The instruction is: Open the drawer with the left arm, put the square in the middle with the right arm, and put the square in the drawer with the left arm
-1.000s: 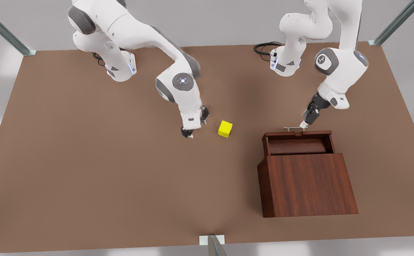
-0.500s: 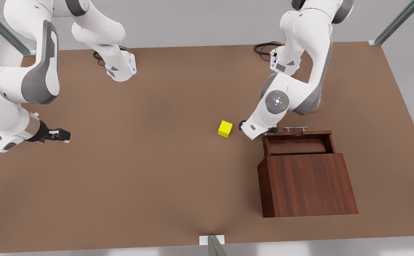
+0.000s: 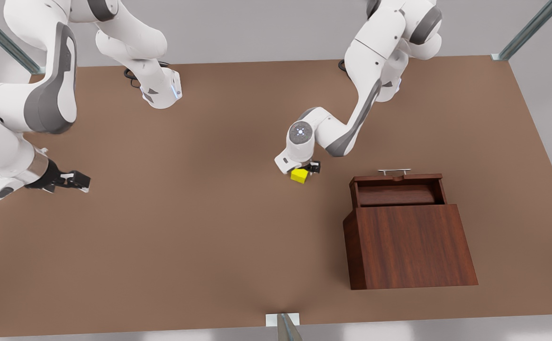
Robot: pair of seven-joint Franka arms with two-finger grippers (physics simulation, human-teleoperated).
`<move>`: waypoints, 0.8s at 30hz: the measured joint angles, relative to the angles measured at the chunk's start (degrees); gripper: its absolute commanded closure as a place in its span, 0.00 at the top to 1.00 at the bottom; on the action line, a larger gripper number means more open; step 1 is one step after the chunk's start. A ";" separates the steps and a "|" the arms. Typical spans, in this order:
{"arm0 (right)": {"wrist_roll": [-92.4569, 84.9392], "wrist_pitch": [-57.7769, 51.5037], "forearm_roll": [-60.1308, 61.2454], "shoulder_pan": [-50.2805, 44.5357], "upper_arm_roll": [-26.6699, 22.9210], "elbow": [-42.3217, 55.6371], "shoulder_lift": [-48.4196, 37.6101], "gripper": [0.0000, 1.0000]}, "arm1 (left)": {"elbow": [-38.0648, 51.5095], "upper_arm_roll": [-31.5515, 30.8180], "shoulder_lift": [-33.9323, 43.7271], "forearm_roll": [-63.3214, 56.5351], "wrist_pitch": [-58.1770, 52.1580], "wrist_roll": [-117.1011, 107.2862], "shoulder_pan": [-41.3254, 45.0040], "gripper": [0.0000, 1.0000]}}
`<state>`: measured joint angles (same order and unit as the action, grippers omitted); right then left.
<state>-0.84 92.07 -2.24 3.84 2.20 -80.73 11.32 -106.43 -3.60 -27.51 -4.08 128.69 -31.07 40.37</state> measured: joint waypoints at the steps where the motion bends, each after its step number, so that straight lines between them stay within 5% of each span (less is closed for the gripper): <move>1: -0.11 -0.13 0.12 0.06 -0.08 0.96 -0.35 1.00 | -0.99 0.00 -0.40 -0.06 1.11 -0.04 0.60 1.00; 14: -0.04 -3.38 0.37 0.15 -0.32 2.49 -0.36 1.00 | -1.64 0.53 -7.91 -3.24 6.70 -1.87 3.18 1.00; 17: 0.05 -3.39 0.40 0.15 -0.27 2.42 -0.51 1.00 | -1.68 0.58 -7.91 -3.41 6.66 -1.97 3.23 0.78; 24: 0.05 -3.30 0.31 0.21 -0.27 2.51 -0.33 1.00 | -1.59 0.58 -7.73 -3.61 6.57 -2.57 3.23 0.70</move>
<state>-0.79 88.77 -1.93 4.05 1.93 -78.22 10.99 -108.02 -3.02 -35.24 -7.70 135.27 -33.64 43.60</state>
